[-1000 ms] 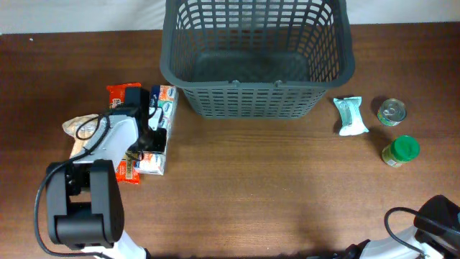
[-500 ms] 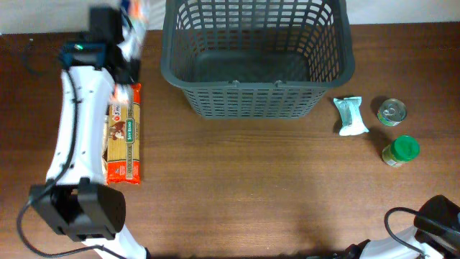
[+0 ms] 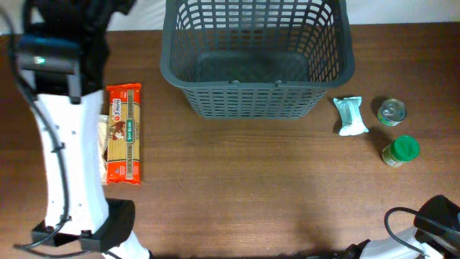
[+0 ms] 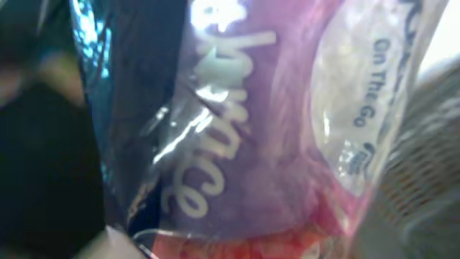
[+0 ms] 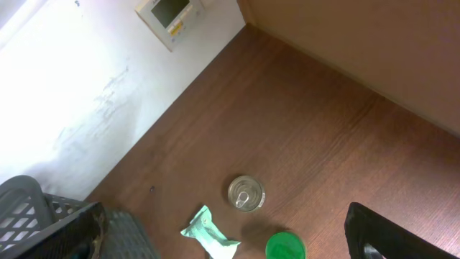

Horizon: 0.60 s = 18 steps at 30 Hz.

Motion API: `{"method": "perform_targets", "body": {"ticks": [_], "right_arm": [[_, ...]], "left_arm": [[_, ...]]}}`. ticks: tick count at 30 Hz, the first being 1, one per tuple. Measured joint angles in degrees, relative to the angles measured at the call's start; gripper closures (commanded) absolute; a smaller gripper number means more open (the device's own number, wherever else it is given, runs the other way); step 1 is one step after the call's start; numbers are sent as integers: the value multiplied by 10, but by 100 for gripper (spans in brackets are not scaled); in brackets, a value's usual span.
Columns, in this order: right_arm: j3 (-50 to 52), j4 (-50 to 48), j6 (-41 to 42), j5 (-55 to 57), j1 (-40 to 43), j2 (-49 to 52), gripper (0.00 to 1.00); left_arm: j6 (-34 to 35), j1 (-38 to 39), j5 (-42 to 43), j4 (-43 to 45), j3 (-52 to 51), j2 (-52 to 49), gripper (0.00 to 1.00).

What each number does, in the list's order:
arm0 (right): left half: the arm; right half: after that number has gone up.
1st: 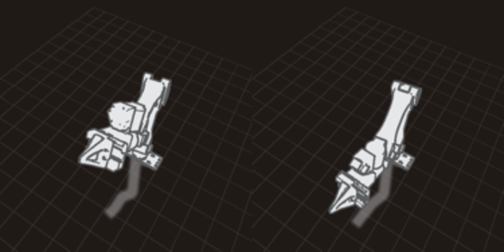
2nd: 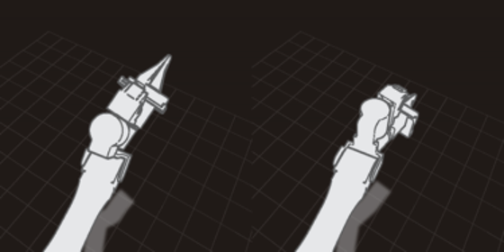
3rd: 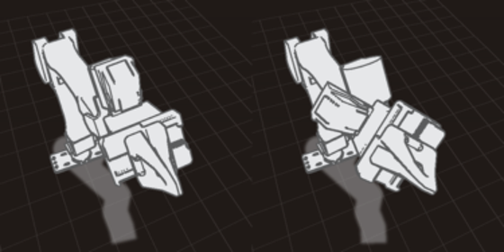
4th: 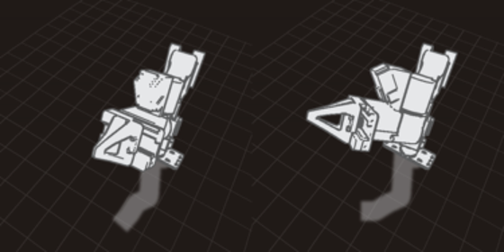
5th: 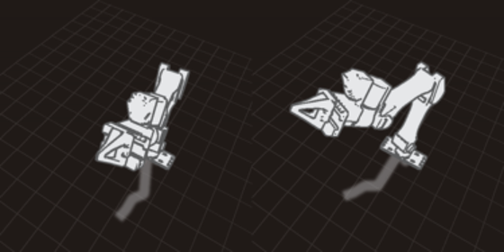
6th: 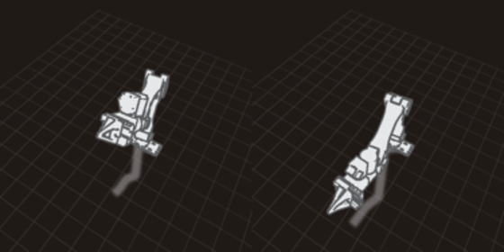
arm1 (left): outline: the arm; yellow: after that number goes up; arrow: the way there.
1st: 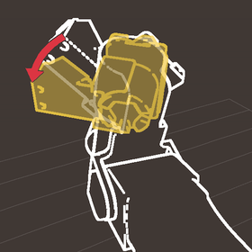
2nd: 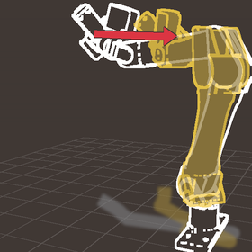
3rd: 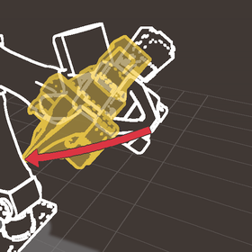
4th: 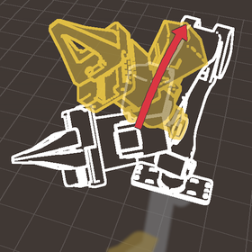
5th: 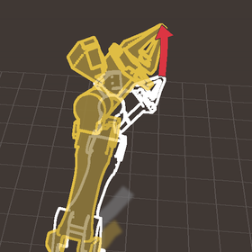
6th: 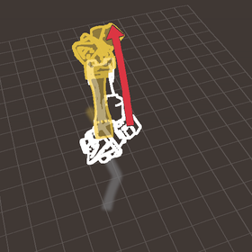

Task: Pack container
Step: 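Lift the tissue stack and lower it into the basket, release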

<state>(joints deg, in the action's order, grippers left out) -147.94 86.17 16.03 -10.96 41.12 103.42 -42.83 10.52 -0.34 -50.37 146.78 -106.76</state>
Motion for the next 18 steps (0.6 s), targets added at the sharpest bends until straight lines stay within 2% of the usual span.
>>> {"method": "perform_targets", "body": {"ticks": [7, 14, 18], "right_arm": [[0, 0, 0, 0, 0, 0, 1], [0, 0, 0, 0, 0, 0, 1], [0, 0, 0, 0, 0, 0, 1]], "left_arm": [[-110, 95, 40, 14, 1, -100, 98], [-156, 129, 14, 9, -3, -259, 98], [-164, 128, -9, 7, -5, -322, 87]]}}
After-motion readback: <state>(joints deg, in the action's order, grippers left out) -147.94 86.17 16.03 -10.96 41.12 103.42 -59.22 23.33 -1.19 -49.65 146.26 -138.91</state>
